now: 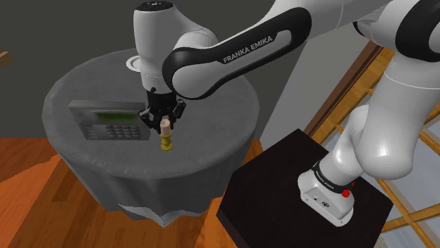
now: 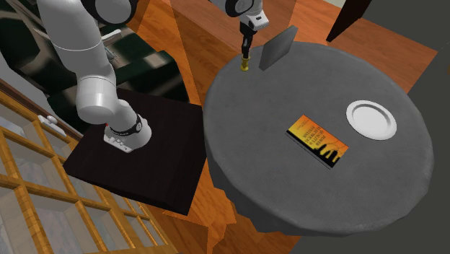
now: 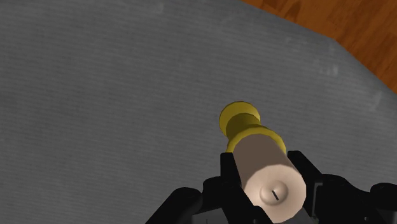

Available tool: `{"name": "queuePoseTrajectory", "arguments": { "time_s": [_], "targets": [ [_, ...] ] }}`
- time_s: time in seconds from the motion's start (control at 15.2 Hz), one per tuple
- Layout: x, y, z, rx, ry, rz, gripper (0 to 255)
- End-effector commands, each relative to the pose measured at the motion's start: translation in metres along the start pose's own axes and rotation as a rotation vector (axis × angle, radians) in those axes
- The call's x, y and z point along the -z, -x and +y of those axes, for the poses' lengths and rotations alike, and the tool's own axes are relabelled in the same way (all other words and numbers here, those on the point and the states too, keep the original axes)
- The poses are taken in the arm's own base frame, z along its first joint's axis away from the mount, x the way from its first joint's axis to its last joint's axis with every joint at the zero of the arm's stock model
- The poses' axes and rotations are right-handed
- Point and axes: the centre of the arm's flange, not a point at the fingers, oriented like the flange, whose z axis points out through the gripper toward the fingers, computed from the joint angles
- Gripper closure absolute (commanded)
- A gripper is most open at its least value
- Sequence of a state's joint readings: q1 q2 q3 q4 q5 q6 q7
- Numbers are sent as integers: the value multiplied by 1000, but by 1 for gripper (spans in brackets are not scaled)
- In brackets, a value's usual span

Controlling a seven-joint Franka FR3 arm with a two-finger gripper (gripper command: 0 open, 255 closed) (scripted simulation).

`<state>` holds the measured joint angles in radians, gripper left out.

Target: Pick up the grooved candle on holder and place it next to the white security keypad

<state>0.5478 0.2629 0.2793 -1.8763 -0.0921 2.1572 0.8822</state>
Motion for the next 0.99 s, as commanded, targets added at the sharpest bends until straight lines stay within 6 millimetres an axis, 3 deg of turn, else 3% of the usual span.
{"name": "queuePoseTrajectory", "arguments": {
  "time_s": [0.0, 0.07, 0.4, 0.66, 0.92],
  "targets": [
    [0, 0, 0, 0, 0, 0, 255],
    [0, 0, 0, 0, 0, 0, 0],
    [0, 0, 0, 0, 0, 0, 0],
    [50, 0, 0, 0, 0, 0, 0],
    [50, 0, 0, 0, 0, 0, 0]
  ]
}}
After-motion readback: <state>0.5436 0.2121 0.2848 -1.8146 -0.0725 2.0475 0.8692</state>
